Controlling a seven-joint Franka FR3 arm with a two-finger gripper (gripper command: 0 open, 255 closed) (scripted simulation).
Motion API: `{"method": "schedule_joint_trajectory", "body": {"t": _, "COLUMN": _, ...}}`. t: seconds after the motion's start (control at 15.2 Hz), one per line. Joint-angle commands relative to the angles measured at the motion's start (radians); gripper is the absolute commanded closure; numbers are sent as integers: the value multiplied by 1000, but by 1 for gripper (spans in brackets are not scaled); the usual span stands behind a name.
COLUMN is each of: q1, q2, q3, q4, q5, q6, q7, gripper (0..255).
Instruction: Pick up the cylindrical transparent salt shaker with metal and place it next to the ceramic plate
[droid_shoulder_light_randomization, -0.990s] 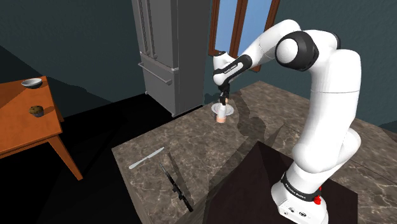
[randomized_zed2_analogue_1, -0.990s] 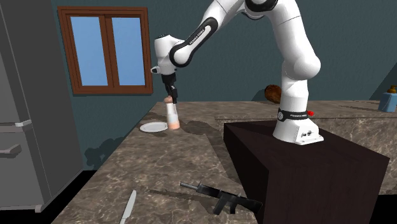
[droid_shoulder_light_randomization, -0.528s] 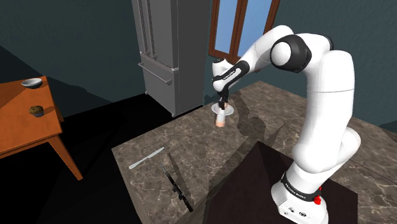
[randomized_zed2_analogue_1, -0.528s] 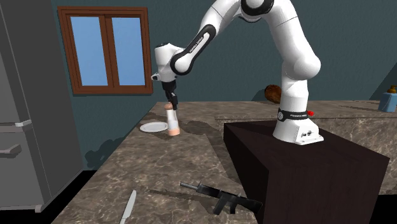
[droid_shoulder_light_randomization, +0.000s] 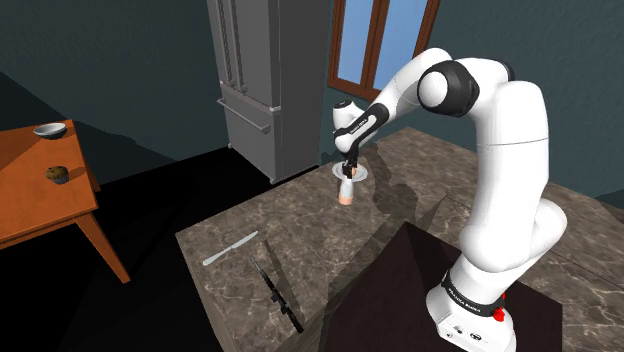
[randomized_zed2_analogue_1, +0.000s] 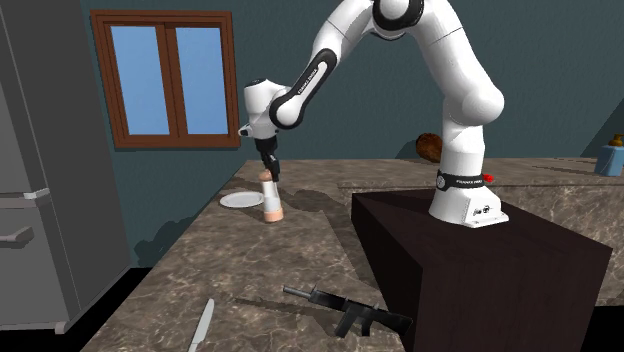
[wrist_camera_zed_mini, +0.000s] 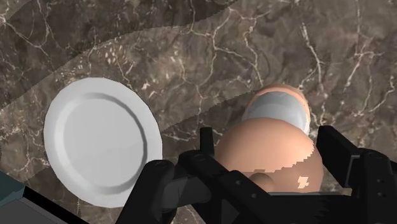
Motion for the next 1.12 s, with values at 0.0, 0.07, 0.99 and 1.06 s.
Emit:
{"method": "schedule_joint_trajectory", "body": {"t": 0.0, "q1": 0, "q2": 2, "q3": 0, "q4": 0, "q5": -1, "q6": 3, "q7": 1, "gripper": 255}}
{"method": "schedule_joint_trajectory", "body": {"t": 0.07, "q1": 0, "q2": 2, "q3": 0, "q4": 0, "q5": -1, "q6": 3, "q7": 1, "gripper": 255}}
{"method": "schedule_joint_trajectory", "body": {"t": 0.99, "q1": 13, "q2": -79, "q3": 18, "q4": 11, "q5": 24, "q6": -93, "q7": -15, "gripper": 0}}
{"method": "schedule_joint_trajectory", "body": {"t": 1.06, "q1": 13, "q2": -79, "q3": 18, "q4": 11, "q5": 24, "q6": -93, "q7": -15, "gripper": 0}}
